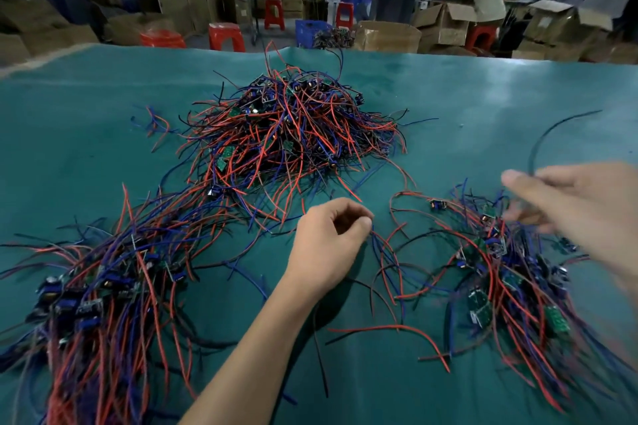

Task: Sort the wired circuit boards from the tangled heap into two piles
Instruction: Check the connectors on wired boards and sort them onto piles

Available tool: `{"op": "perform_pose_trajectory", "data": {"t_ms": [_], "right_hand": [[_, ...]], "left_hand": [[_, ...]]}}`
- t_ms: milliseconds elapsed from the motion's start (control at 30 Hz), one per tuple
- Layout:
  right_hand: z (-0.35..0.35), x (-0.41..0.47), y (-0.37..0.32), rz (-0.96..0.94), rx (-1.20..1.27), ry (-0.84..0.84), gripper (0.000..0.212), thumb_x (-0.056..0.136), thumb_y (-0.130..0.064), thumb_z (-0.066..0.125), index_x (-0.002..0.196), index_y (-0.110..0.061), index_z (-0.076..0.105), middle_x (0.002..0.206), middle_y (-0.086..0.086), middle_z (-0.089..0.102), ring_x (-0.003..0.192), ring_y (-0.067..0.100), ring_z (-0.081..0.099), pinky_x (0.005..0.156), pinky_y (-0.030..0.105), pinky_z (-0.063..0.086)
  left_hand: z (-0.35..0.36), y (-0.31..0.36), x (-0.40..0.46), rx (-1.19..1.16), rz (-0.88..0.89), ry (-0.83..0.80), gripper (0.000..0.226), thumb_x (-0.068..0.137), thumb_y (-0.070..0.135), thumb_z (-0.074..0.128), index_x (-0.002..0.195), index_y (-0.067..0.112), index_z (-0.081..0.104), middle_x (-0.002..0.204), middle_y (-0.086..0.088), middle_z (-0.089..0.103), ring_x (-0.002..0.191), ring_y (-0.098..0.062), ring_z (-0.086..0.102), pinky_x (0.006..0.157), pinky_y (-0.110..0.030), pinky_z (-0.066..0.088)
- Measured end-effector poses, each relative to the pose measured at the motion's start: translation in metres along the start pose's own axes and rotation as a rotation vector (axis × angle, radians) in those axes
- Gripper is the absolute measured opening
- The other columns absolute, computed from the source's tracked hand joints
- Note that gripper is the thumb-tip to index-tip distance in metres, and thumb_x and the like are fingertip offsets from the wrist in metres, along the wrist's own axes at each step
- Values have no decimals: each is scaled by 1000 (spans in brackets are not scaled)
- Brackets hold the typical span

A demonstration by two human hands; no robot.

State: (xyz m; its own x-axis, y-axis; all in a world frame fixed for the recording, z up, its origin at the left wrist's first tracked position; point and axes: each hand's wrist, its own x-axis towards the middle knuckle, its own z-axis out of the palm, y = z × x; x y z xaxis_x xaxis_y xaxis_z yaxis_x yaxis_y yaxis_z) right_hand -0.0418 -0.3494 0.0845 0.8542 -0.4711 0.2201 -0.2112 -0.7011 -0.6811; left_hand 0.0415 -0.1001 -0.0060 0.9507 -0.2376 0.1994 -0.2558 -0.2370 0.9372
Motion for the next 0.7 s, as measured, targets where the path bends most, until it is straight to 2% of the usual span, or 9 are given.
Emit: {"op": "perform_pose_trajectory", "data": {"t_ms": [67,100,200,300,333,433,500,567,700], "right_hand": [[2,0,-2,60,-398,-43,50,81,-78,59,77,-30,73,87,-6,80,93,26,73,86,40,57],[7,-1,-8,71,-446,-35,47,81,-75,61,79,-30,72,95,-5,80,101,28,72,89,40,55],[31,6,-34,-43,-395,-42,19,85,-56,71,81,-37,69,99,-8,79,104,27,71,87,35,53],[78,28,-63,-159,-413,-262,11,88,-37,71,78,-40,66,105,0,79,104,27,70,90,32,54],[96,38,-71,-188,-415,-325,8,90,-32,69,86,-39,71,110,4,77,108,28,69,96,36,55],[147,63,-91,-306,-402,-448,38,97,-17,61,131,-33,67,124,10,72,118,31,64,104,40,51],[170,74,-98,-321,-412,-502,51,100,-14,55,146,-35,53,132,17,65,111,34,66,99,43,54],[186,82,-99,-325,-433,-504,54,101,-15,54,149,-38,47,139,17,59,102,35,67,91,44,57],[198,87,-93,-314,-433,-377,28,98,-31,64,124,-38,58,126,10,64,103,35,63,80,38,50]], "left_hand": [[-1,0,-1,83,7,94,11,89,13,64,86,18,73,73,9,69,65,-5,60,69,-23,49],[-2,-1,0,141,11,140,12,88,12,63,87,19,73,77,9,70,68,-4,60,70,-19,47],[-4,-3,1,207,-7,215,17,87,10,59,89,21,72,80,10,68,67,1,55,66,-17,40],[-4,-2,3,220,-24,213,18,87,10,58,90,22,70,71,13,63,65,3,55,66,-19,40],[-4,-2,3,228,-29,213,18,88,11,57,93,23,69,68,13,61,64,1,55,66,-20,40],[-5,-1,3,244,-39,212,21,87,11,55,100,22,67,66,12,58,64,-7,54,68,-24,43],[-7,-1,3,237,-42,202,22,87,10,54,103,21,66,67,12,58,66,-9,56,68,-26,45],[-7,0,2,236,-44,194,23,87,11,55,105,21,66,70,11,59,69,-10,58,70,-28,47],[-7,0,2,216,-54,193,23,87,11,55,106,21,66,72,10,60,67,-4,56,69,-24,44]]}}
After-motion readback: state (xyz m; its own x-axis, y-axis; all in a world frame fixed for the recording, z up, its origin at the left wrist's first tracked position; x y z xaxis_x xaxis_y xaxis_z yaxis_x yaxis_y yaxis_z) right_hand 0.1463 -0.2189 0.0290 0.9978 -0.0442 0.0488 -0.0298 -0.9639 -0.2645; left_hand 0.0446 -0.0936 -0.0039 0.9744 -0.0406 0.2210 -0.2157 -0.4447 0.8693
